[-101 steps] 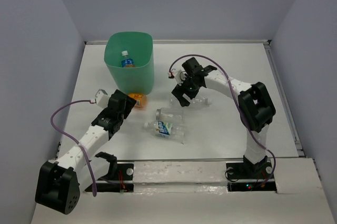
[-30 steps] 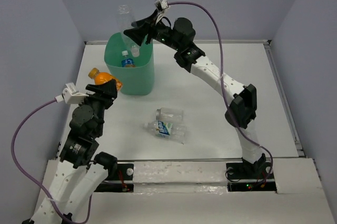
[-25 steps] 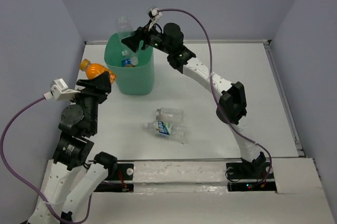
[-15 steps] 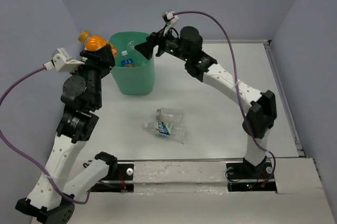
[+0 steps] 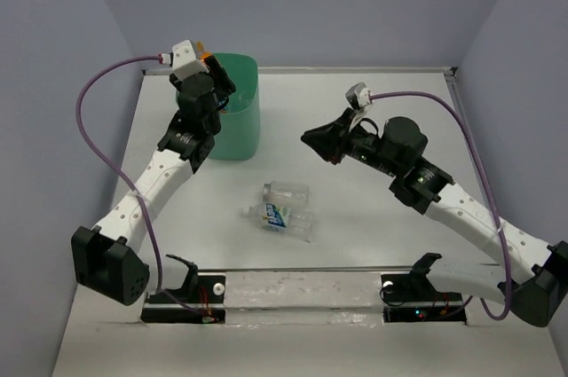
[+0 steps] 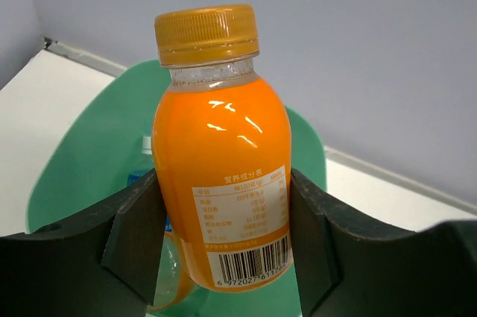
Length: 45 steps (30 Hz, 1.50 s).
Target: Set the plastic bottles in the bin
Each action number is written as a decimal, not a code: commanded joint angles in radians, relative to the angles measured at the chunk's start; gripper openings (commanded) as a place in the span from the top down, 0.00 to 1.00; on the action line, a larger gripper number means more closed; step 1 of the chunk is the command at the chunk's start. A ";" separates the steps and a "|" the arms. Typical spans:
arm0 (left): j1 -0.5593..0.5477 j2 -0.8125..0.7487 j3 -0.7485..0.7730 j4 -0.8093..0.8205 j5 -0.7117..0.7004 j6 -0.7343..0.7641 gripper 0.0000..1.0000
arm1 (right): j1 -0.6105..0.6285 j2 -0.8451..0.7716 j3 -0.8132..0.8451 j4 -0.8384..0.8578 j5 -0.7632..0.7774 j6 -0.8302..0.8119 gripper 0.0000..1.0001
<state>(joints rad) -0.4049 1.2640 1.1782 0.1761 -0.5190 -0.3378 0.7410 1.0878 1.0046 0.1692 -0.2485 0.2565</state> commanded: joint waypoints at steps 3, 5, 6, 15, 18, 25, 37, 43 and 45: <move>-0.002 0.026 0.060 -0.009 -0.078 0.016 0.12 | 0.004 0.015 0.012 -0.322 -0.024 -0.088 0.50; -0.003 0.023 0.075 -0.044 -0.079 -0.003 0.02 | 0.004 0.079 0.022 -0.387 -0.073 -0.114 0.30; -0.002 0.020 0.083 -0.062 -0.078 -0.004 0.01 | 0.004 0.102 0.022 -0.407 -0.086 -0.128 0.30; -0.003 -0.172 0.078 -0.361 0.112 -0.118 0.01 | 0.086 0.354 0.124 -0.522 -0.040 -0.302 0.15; -0.009 -0.276 0.012 -0.473 0.299 -0.165 0.01 | 0.109 0.454 0.176 -0.554 -0.012 -0.341 0.14; -0.018 -0.485 -0.211 -0.686 0.562 -0.257 0.01 | 0.129 0.624 0.268 -0.594 0.026 -0.384 0.13; -0.023 -0.712 -0.583 -0.750 0.798 -0.521 0.01 | 0.129 0.811 0.379 -0.577 0.112 -0.372 0.32; -0.154 -0.690 -0.791 -0.519 0.751 -0.737 0.01 | 0.129 0.761 0.322 -0.494 0.149 -0.321 0.63; -0.218 -0.631 -0.805 -0.471 0.697 -0.773 0.01 | 0.129 0.741 0.298 -0.478 0.159 -0.306 0.68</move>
<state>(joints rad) -0.5091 0.5610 0.4198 -0.4847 0.2169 -0.9478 0.8612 1.8496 1.3582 -0.3309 -0.1406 -0.0853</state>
